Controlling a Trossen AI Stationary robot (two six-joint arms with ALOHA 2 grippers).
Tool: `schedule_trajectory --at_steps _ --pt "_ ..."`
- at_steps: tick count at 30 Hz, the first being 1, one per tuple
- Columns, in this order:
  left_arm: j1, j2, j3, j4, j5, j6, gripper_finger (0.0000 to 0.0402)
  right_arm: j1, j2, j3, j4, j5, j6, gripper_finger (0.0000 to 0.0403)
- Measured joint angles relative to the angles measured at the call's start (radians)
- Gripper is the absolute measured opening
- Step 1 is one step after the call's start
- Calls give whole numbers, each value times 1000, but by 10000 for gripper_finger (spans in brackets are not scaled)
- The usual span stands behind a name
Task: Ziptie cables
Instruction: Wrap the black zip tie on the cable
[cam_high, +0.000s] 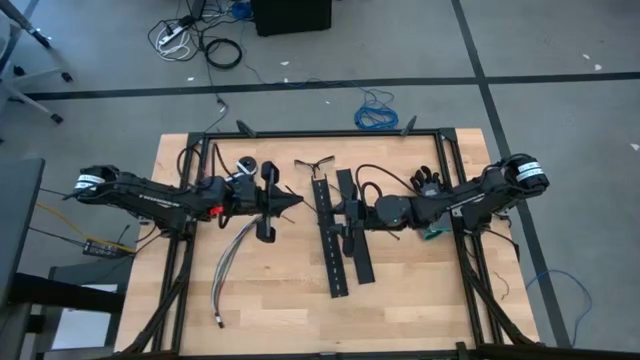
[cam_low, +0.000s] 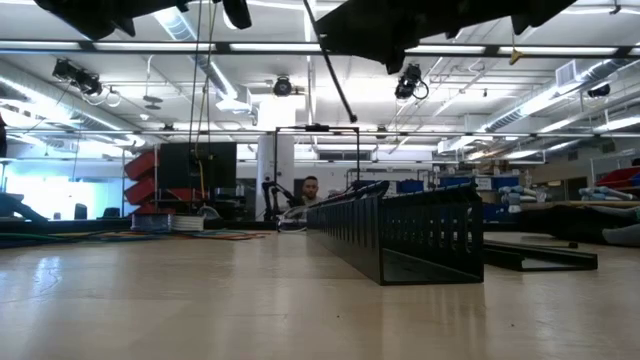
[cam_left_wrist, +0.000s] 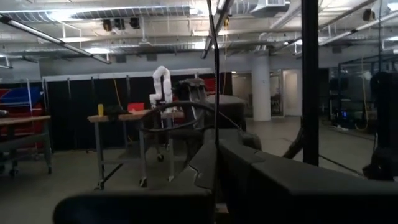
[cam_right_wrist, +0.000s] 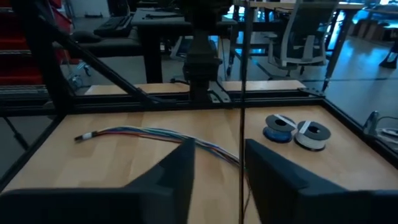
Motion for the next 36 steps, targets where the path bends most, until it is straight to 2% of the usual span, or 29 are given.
schedule_trajectory --at_steps 5,10,18,23,25,27,36 --pt "0 -17 0 -87 12 161 0 -39 -26 0 2 1 -5 206" --pt "-18 -24 -1 -138 9 344 0 -65 -35 0 50 1 83 223" --pt "-75 -27 -1 -174 -52 727 0 -90 -17 1 87 10 681 216" --pt "-111 -22 -1 -245 -258 932 0 -99 -15 1 94 -56 892 217" --pt "-120 -22 -1 -256 -301 976 0 -103 -15 1 106 -73 957 216" --pt "-126 -22 -1 -262 -302 995 0 -108 -15 1 115 -76 1005 214" --pt "-127 26 5 -206 -246 1026 0 -131 -15 1 107 -66 1058 213"
